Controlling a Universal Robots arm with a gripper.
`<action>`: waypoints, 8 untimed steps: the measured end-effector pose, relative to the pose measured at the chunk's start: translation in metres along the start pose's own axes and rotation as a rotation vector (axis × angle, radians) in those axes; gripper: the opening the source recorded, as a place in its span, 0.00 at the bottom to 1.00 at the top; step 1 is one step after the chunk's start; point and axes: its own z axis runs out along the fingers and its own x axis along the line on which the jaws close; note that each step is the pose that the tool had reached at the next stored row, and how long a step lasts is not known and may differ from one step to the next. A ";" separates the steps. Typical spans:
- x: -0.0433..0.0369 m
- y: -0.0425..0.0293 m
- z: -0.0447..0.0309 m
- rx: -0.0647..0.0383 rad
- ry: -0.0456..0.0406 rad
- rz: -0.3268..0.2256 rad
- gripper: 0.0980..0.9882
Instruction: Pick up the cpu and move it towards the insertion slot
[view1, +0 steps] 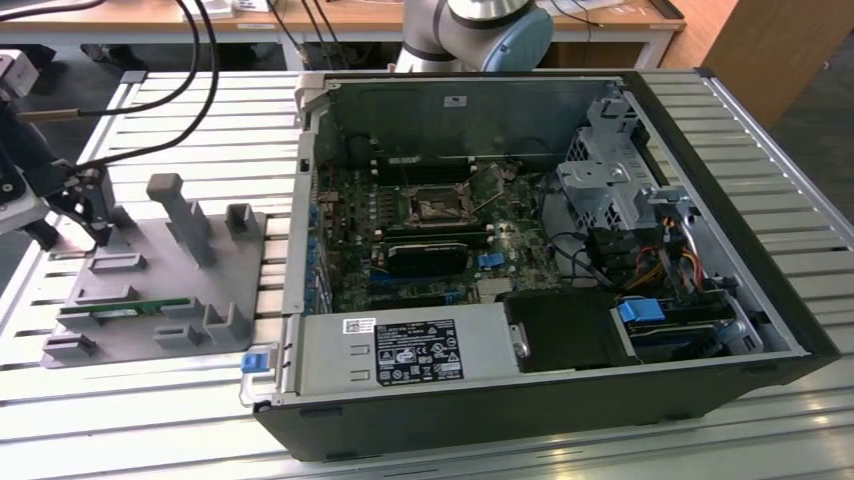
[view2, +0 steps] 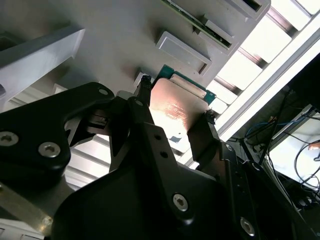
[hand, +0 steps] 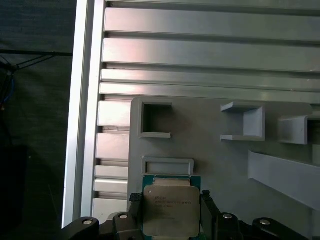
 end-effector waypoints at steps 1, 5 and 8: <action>0.0000 0.0000 -0.0003 0.000 0.0000 0.000 0.50; 0.0000 0.0001 -0.0013 0.000 0.0000 0.000 0.50; 0.0000 0.0001 -0.0021 0.000 0.0000 0.000 0.50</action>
